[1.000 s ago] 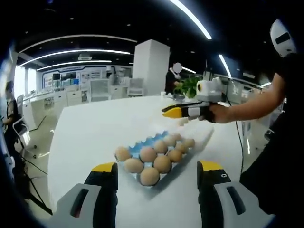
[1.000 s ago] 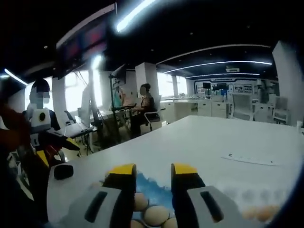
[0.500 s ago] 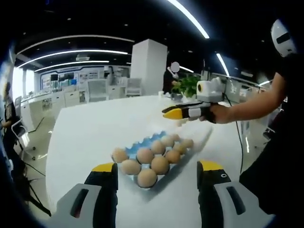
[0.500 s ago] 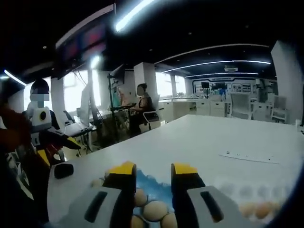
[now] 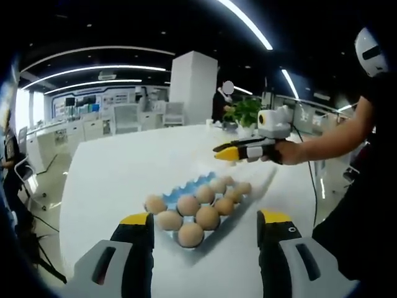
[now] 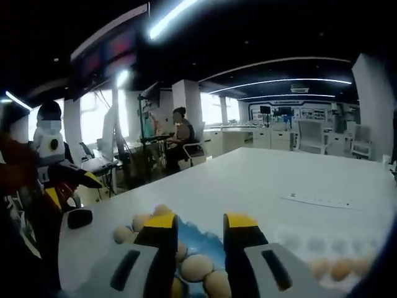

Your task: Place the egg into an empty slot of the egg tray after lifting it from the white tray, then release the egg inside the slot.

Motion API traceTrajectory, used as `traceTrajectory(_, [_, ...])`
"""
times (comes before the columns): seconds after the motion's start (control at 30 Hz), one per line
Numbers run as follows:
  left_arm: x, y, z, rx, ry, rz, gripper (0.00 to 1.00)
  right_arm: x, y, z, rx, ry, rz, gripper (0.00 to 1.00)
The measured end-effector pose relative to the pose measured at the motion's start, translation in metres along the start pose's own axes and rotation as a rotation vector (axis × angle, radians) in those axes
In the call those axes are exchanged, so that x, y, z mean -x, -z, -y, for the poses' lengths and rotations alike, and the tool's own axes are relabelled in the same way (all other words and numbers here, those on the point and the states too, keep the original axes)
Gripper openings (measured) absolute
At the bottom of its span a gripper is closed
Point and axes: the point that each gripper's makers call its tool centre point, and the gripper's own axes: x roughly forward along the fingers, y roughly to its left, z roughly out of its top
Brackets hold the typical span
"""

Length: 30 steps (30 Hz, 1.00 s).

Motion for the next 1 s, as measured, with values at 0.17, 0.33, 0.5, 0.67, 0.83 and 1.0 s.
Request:
traceTrajectory(0.17, [-0.001, -0.002, 0.001, -0.003, 0.004, 0.005, 0.68, 0.018, 0.011, 0.034, 0.001, 0.100, -0.012, 0.30])
traceTrajectory(0.33, [-0.001, -0.003, 0.000, -0.003, 0.001, 0.003, 0.68, 0.042, 0.021, 0.077, -0.017, 0.242, -0.020, 0.29])
traceTrajectory(0.5, [-0.001, -0.005, -0.001, -0.008, 0.003, 0.005, 0.68, 0.061, 0.033, 0.117, -0.021, 0.369, -0.034, 0.29])
traceTrajectory(0.67, [-0.002, -0.003, -0.001, -0.007, 0.004, -0.003, 0.68, 0.076, 0.049, 0.148, -0.052, 0.455, -0.074, 0.29])
traceTrajectory(0.83, [-0.003, -0.003, -0.001, -0.006, 0.001, -0.006, 0.68, 0.070, 0.064, 0.153, -0.061, 0.450, -0.119, 0.29])
traceTrajectory(1.0, [-0.003, -0.003, -0.001, -0.008, -0.001, -0.008, 0.67, 0.060, 0.069, 0.154, -0.058, 0.448, -0.138, 0.29])
